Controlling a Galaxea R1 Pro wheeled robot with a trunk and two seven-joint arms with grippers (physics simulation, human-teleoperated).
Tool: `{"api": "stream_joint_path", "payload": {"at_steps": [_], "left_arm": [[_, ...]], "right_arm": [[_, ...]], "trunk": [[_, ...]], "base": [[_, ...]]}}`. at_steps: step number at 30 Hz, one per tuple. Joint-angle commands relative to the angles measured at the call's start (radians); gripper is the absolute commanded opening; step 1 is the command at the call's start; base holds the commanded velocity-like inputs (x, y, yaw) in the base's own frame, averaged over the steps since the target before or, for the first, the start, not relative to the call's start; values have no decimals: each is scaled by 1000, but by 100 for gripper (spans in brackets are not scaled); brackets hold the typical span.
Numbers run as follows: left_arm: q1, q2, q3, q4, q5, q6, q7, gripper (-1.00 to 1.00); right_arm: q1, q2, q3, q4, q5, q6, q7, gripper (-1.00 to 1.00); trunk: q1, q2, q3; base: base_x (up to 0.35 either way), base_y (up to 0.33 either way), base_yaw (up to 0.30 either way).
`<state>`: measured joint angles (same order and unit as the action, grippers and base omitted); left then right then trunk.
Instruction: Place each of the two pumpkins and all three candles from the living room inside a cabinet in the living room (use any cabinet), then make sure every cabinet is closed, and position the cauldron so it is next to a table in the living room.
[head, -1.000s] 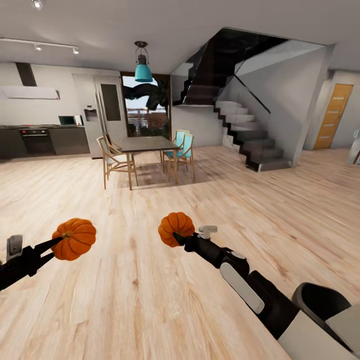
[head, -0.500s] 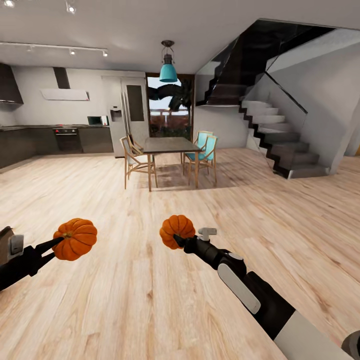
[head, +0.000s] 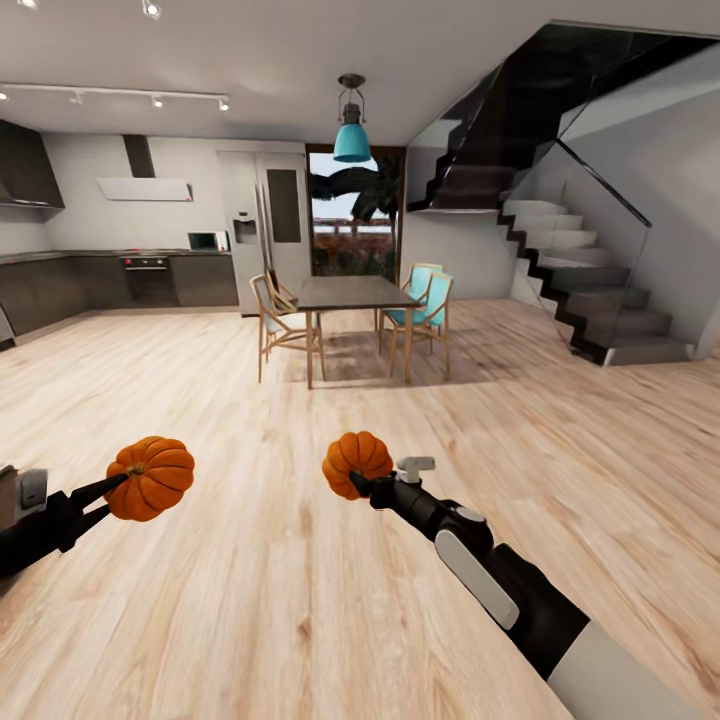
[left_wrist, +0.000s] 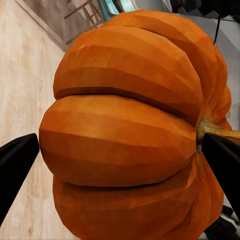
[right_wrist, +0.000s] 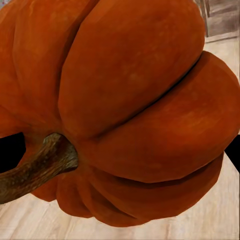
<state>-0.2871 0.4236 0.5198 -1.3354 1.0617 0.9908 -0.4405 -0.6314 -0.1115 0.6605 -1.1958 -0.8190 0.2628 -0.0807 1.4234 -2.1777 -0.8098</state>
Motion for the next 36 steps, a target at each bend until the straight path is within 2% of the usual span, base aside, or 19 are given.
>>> {"api": "stream_joint_path", "payload": {"at_steps": [1,5,9,11,23,36], "left_arm": [[-1,0,2,0,11,8,-5,-100],[-1,0,2,-1,11,8,-5,-100],[-1,0,2,-1,11,9,-5,-100],[-1,0,2,-1,11,8,-6,-100],[-1,0,2,-1,11,8,-6,-100],[-1,-2,2,-2,11,9,-6,-100]], "right_arm": [[-1,-1,2,-2,-3,1,-7,-100],[-1,-1,2,-2,9,0,-12,-100],[-1,0,2,-3,8,4,-18,-100],[-2,10,0,-2,7,3,-18,-100],[-1,12,0,-3,12,0,-19,-100],[-2,21,1,-2,13,-3,-19,-100]], "trunk": [[0,-1,-1],[0,-1,-1],[0,-1,-1],[0,-1,-1],[0,-1,-1],[0,-1,-4]], "base": [[337,0,0],[337,0,0],[337,0,0],[337,0,0],[337,0,2],[337,0,109]]}}
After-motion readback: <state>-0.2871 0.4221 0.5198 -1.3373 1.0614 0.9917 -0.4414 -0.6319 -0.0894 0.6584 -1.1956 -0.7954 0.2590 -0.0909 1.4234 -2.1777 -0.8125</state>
